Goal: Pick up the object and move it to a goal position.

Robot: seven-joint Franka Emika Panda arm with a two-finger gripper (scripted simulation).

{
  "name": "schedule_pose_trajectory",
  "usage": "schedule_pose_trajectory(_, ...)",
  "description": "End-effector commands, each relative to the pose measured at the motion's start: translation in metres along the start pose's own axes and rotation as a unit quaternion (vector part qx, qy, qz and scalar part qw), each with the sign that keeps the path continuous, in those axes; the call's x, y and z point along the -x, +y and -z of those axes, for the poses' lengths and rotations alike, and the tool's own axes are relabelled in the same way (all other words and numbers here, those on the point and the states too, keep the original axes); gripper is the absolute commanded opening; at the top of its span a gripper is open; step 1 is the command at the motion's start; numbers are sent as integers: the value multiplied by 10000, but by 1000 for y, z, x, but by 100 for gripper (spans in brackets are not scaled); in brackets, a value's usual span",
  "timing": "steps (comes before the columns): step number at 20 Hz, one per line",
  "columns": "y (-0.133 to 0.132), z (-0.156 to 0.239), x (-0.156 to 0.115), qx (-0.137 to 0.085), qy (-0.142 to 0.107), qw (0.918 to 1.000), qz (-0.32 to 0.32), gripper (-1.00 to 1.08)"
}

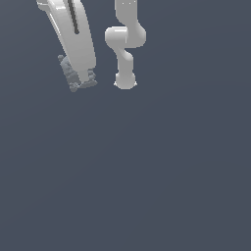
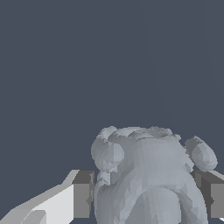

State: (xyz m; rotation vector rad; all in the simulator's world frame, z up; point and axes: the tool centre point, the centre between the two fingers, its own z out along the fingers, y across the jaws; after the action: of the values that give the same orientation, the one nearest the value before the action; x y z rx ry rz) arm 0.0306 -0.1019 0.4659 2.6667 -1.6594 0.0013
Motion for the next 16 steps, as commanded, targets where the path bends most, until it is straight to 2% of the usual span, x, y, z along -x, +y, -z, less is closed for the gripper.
schedule_pose_trajectory(1, -3, 11, -1, 2, -2, 10000, 2, -100)
schedule_pose_trajectory(16, -10, 40, -6, 1, -4, 10000, 4, -100)
